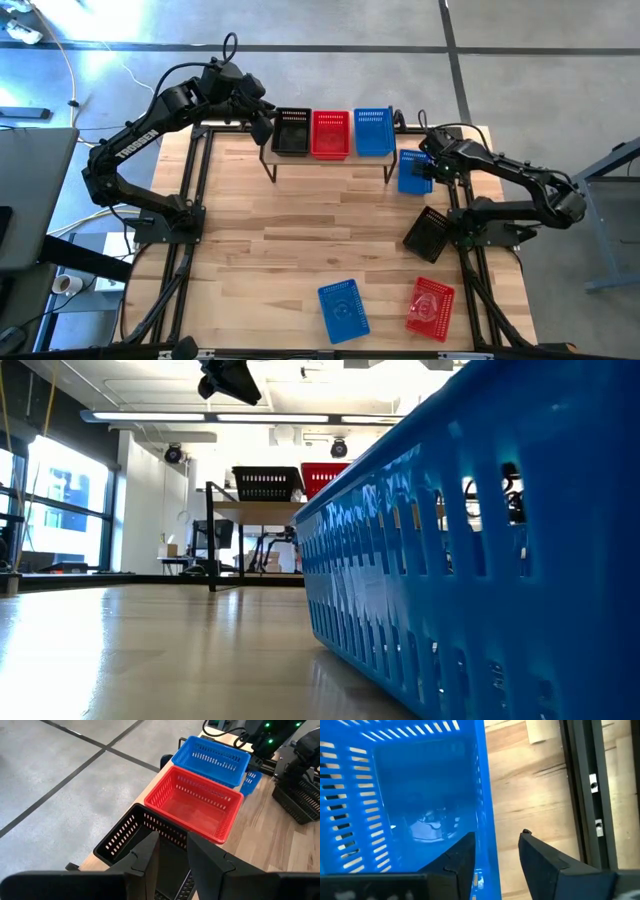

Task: Stack baskets on shelf by color
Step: Stack the top blue bin on top of the blue bin on the shelf

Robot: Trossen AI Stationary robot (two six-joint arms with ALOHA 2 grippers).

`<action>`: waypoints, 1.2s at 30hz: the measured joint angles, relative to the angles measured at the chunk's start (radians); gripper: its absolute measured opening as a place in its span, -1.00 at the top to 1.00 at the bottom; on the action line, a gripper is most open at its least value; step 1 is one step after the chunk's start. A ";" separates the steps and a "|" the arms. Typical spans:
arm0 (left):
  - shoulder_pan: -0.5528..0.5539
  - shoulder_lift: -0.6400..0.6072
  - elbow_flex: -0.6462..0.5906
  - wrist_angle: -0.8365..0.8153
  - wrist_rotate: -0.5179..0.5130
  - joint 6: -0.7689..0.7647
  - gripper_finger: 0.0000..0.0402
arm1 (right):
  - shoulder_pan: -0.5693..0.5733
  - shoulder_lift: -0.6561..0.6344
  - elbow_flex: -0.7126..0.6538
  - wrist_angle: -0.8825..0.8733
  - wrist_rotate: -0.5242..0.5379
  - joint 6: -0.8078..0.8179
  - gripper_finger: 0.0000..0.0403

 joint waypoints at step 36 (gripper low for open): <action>0.000 0.000 0.000 0.000 0.000 0.000 0.55 | 0.046 -0.013 0.276 -0.250 0.127 0.042 1.00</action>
